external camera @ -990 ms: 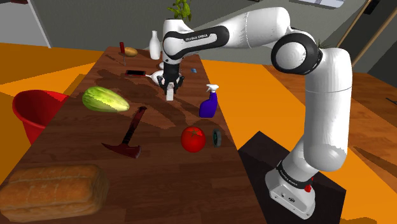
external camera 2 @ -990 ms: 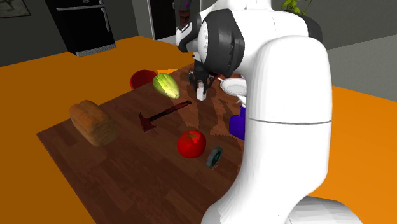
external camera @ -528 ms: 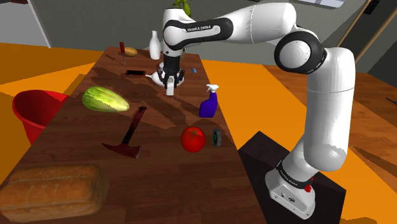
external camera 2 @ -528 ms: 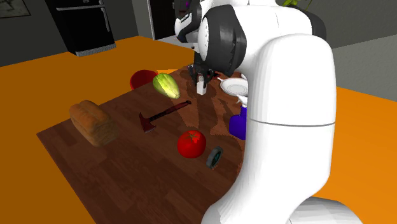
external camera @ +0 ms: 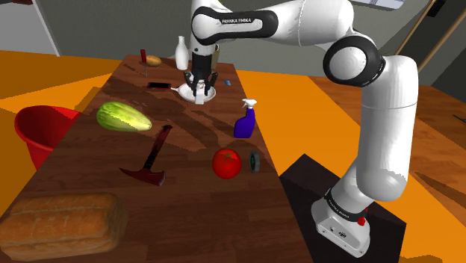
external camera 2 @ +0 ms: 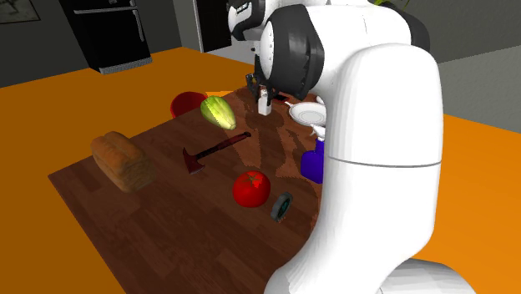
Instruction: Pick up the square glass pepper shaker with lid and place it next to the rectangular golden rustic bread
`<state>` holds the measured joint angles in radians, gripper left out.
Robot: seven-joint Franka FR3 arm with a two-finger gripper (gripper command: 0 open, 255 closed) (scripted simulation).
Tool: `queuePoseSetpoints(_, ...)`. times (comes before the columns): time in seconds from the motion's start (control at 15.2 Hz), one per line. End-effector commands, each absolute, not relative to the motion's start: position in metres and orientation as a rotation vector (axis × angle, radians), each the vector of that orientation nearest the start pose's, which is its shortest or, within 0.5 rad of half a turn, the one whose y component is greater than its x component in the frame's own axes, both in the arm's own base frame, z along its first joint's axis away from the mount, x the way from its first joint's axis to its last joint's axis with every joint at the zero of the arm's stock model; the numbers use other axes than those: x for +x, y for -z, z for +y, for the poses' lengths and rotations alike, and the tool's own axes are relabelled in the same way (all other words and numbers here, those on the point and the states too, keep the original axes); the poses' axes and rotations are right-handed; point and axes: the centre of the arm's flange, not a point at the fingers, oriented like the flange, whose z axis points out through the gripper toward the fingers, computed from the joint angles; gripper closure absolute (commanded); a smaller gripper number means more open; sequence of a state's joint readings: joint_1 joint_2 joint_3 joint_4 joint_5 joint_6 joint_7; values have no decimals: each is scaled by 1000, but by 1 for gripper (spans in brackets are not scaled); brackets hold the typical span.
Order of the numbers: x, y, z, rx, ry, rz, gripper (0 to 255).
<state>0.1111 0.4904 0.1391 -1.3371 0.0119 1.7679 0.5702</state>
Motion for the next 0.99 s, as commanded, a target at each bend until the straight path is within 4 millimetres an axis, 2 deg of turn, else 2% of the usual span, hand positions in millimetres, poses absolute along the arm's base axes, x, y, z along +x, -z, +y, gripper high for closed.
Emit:
queuePoseSetpoints(0.0, 670, -452, 167, -3046, -127, 518, 255)
queuePoseSetpoints(0.92, 574, -452, 324, -3046, -127, 518, 255)
